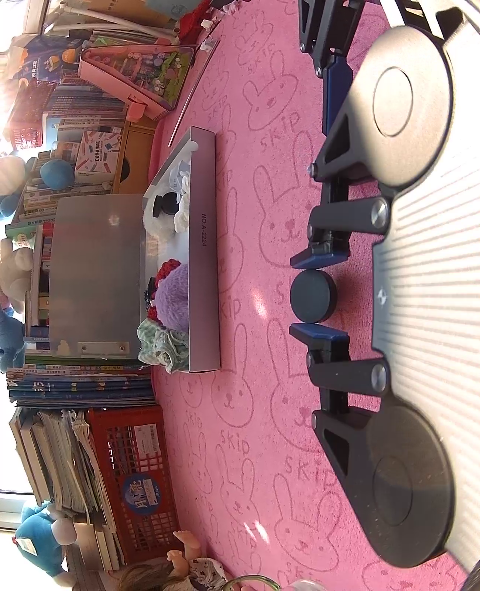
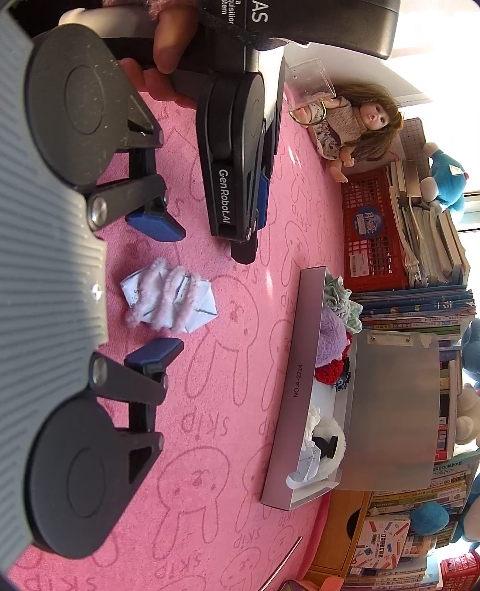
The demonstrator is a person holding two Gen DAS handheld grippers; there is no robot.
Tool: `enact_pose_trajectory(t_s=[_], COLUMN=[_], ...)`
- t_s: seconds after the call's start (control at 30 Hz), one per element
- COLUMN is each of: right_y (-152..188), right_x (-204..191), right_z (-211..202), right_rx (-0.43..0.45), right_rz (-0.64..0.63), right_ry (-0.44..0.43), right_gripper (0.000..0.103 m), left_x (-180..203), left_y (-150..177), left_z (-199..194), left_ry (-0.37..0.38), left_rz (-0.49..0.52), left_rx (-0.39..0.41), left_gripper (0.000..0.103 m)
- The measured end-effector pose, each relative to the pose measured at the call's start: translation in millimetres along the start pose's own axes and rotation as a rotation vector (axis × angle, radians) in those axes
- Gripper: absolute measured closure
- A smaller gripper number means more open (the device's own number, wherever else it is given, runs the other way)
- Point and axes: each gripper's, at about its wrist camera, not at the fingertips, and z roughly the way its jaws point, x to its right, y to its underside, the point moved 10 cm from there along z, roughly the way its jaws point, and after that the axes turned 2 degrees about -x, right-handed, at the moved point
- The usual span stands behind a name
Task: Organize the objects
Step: 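Grasp the folded white paper with the right tool while the left tool grasps the black lid, then carry the paper into the box with the right tool while the left tool carries the lid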
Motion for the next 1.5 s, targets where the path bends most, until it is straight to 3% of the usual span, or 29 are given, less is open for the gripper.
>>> enact_pose_trajectory(t_s=[0.1, 0.23, 0.37, 0.87, 1.23, 1.5], right_y=[-1, -4, -6, -73, -125, -146], right_x=[3, 5, 5, 68, 130, 147], right_z=[0, 1, -2, 6, 45, 75], right_rx=[-0.002, -0.014, -0.015, 0.082, 0.092, 0.091], right_rz=[0.039, 0.073, 0.089, 0.126, 0.208, 0.170], right_ry=[-0.009, -0.018, -0.039, 0.112, 0.146, 0.205], right_gripper=[0.032, 0.063, 0.064, 0.063, 0.063, 0.063], left_x=[-2, -3, 0, 17, 20, 15], left_y=[-1, -2, -5, -57, -125, -148], left_z=[-1, -1, 1, 24, 80, 128], left_ry=[-0.004, -0.005, -0.003, 0.032, 0.043, 0.000], left_rz=[-0.001, -0.005, 0.002, 0.002, -0.050, -0.077], left_rx=[0.003, 0.006, 0.009, 0.048, 0.095, 0.073], left_gripper=[0.066, 0.066, 0.066, 0.066, 0.066, 0.066])
